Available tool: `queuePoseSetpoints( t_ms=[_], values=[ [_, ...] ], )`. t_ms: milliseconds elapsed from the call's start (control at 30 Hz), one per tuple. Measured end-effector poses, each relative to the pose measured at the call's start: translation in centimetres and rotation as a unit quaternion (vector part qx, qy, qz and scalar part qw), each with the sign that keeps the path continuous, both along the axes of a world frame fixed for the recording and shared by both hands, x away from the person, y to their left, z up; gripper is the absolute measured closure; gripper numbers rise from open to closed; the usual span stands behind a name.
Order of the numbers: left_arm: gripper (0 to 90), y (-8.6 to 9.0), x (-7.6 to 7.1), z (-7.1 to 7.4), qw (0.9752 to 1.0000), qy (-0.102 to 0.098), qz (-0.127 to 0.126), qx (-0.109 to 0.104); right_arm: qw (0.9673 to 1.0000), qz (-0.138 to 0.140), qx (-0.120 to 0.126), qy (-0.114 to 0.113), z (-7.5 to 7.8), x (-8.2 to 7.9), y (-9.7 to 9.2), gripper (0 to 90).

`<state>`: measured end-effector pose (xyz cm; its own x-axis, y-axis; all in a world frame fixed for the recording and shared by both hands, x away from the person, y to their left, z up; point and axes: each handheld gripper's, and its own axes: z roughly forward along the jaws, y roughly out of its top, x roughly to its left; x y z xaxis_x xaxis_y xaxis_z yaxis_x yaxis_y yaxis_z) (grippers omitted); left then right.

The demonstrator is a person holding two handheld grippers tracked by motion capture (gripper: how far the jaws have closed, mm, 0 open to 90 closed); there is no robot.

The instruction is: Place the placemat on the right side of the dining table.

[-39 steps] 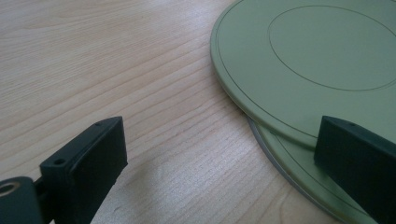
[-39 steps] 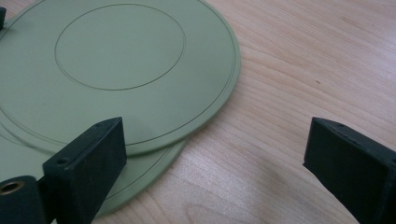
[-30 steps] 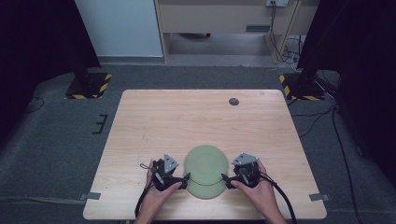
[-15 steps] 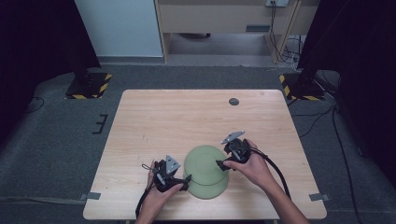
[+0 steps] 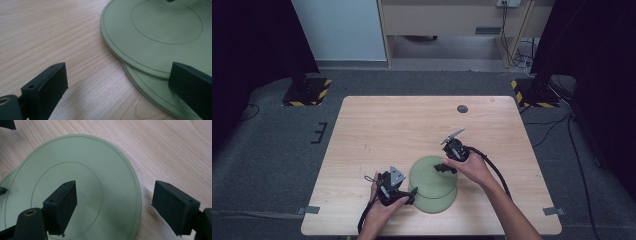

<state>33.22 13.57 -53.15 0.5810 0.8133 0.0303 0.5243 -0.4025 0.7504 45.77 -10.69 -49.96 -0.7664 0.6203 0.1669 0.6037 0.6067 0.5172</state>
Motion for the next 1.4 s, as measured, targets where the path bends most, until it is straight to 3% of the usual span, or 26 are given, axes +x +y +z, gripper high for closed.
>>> queuePoseSetpoints(
  t_ms=[367,633,867,1133,1267,1333,1400],
  values=[
    [1.8,0.0,0.0,0.0,1.0,-0.001,0.001,0.001,0.9993,0.009,0.007,0.035,-1.1,0.6,0.7,22.0],
    [1.0,0.0,0.0,0.0,1.0,-0.001,0.001,0.002,0.9995,0.01,0.006,0.029,-0.9,0.4,0.8,23.3],
    [0.3,0.0,0.1,-0.1,1.0,0.003,0.002,0.0,0.9999,0.009,0.009,0.01,0.6,-0.3,0.6,24.1],
    [0.3,0.1,0.1,-0.1,1.0,0.005,0.001,-0.001,0.9996,0.013,0.023,-0.002,2.6,-0.9,0.1,40.6],
    [0.3,0.1,0.2,-0.1,1.0,0.005,0.001,-0.001,0.9992,0.024,0.03,-0.007,2.8,-1.3,0.0,48.4],
    [0.3,0.1,0.2,-0.1,1.0,0.006,0.002,-0.001,0.9986,0.031,0.043,0.003,2.7,-1.5,0.0,51.6],
    [0.3,0.1,0.2,-0.1,1.0,0.005,0.001,-0.001,0.9986,0.042,0.033,0.009,2.4,-1.6,0.3,53.9]
  ],
)
